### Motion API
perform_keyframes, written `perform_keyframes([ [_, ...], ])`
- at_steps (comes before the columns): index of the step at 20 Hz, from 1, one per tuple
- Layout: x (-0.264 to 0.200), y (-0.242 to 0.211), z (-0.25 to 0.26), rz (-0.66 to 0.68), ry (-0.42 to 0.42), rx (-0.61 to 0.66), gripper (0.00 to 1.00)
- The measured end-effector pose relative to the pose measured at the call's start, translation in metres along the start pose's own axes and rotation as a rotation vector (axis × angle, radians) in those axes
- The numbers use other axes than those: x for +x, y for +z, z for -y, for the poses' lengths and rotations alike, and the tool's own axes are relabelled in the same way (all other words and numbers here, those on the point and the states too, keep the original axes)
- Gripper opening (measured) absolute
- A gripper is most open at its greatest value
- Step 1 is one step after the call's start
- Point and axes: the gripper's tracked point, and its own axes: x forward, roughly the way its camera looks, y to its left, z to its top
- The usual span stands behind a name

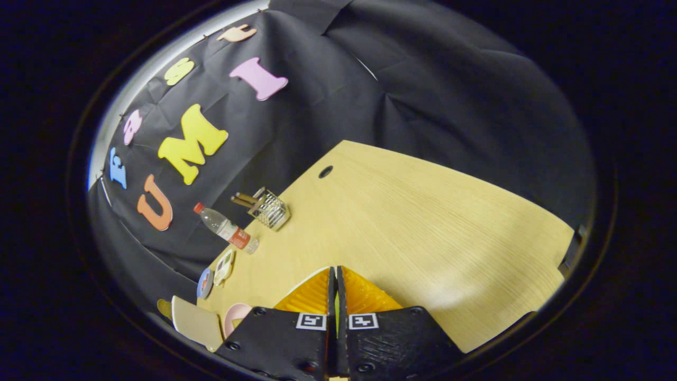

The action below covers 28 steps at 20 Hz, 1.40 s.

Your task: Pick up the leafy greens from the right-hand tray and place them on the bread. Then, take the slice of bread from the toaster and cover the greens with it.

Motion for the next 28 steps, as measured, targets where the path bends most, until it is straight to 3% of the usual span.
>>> perform_keyframes([
  [12,-0.064,0.004,-0.144,0.081,0.178,-0.105,0.01],
  [20,-0.065,-0.062,-0.246,0.047,0.281,-0.147,0.01],
  [28,-0.042,-0.142,-0.290,-0.035,0.321,-0.120,0.01],
])
